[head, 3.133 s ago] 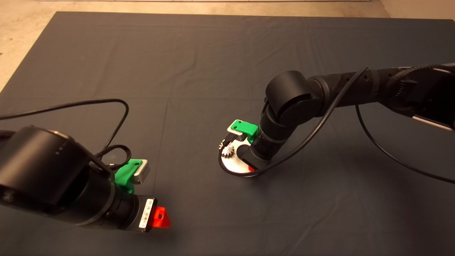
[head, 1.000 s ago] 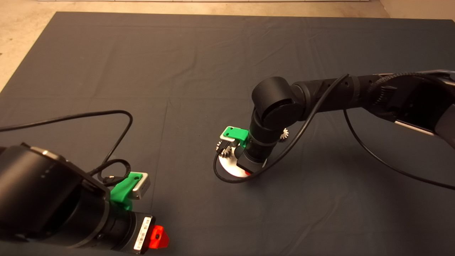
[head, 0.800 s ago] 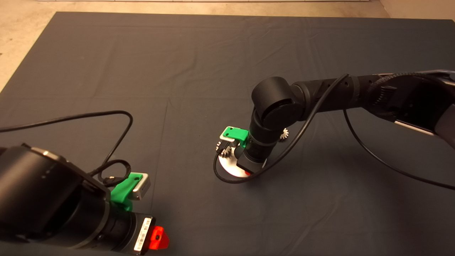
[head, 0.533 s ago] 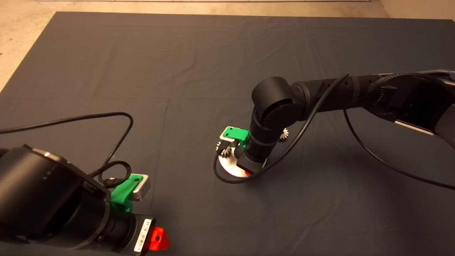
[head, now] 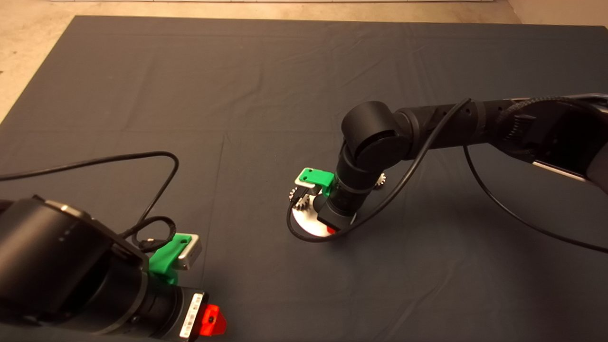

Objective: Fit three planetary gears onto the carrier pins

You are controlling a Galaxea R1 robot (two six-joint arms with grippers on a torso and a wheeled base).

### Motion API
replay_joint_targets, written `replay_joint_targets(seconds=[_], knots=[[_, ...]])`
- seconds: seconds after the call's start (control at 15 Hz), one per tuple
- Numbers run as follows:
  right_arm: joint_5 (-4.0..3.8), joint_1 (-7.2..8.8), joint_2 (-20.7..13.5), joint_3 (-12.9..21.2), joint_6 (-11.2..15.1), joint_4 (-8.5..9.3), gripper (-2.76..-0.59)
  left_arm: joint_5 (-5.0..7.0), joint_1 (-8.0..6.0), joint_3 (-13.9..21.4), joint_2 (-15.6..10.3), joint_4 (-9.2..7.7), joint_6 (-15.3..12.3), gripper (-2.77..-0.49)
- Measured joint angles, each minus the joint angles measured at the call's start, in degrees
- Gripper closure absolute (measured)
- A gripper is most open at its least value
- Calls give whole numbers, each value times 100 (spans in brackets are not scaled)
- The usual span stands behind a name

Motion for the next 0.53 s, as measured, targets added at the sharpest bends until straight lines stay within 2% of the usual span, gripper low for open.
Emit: replay_joint_targets(seconds=[0.33, 0.53], knots=[[33, 19, -129, 12, -2, 0, -147, 0, 0, 0, 0, 0, 0, -277], [-5, 95, -235, 42, -2, -5, -159, 2, 2, 0, 2, 0, 0, -277]])
